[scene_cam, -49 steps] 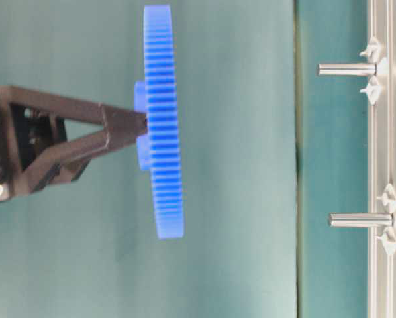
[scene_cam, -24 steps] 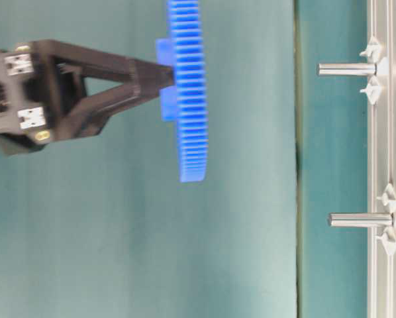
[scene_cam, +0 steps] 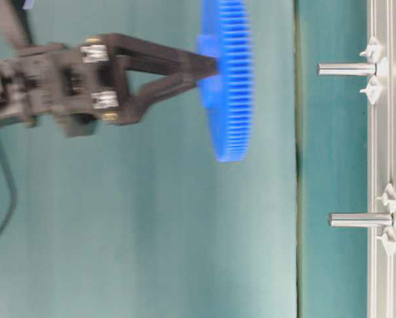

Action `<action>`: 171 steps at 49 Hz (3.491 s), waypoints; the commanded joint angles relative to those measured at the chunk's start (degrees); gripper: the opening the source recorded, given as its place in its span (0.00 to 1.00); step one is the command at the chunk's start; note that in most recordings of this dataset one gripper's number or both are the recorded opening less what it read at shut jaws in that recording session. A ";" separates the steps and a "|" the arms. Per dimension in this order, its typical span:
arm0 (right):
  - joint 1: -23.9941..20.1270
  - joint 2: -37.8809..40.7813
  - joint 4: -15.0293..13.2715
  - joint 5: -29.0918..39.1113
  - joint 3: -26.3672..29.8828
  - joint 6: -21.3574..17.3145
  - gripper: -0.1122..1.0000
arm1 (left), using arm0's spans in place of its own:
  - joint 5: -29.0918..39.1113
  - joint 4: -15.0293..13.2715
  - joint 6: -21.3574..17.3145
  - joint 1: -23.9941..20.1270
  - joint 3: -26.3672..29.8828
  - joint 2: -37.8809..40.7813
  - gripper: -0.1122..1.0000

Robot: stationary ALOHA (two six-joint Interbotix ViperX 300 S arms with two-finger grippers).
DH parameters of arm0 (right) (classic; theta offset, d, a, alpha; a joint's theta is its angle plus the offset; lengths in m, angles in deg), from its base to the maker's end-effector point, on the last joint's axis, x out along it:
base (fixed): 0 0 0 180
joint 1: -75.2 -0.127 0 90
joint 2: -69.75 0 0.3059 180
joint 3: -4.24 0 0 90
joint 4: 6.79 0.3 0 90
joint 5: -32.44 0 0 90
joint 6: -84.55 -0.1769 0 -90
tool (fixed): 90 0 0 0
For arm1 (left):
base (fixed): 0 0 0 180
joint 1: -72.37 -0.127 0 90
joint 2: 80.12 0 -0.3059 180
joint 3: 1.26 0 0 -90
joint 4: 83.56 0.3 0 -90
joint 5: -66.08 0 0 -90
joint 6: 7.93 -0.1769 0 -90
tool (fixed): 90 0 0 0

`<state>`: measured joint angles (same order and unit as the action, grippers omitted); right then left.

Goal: Insert the large gear onto the shaft.
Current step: 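Carry the gear toward the upper shaft, aligning its hole, then push the gear hole onto the upper metal shaft with the left gripper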

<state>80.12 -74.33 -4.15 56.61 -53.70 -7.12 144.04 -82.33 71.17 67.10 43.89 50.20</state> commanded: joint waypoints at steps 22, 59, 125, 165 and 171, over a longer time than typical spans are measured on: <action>0.18 0.26 0.09 -0.18 0.53 -0.44 0.11 | -9.76 0.09 0.26 -1.32 -7.47 -3.87 0.79; 0.18 0.26 0.09 -0.18 0.53 -0.44 0.11 | -11.95 0.00 1.85 -1.58 -7.38 -1.49 0.79; 0.35 0.18 0.09 -0.18 0.26 -0.44 0.11 | -13.10 -0.09 5.71 1.05 -11.25 -1.23 0.79; 0.35 0.09 0.00 -0.44 0.09 -0.44 0.11 | -14.24 0.00 4.66 -2.64 -10.20 -0.62 0.79; 0.35 0.09 0.00 -0.44 0.00 -0.44 0.11 | -14.33 0.00 5.36 -2.64 -9.67 -0.53 0.79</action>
<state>80.29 -74.59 -4.15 56.61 -54.23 -7.12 129.89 -82.51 76.01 64.81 32.73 51.07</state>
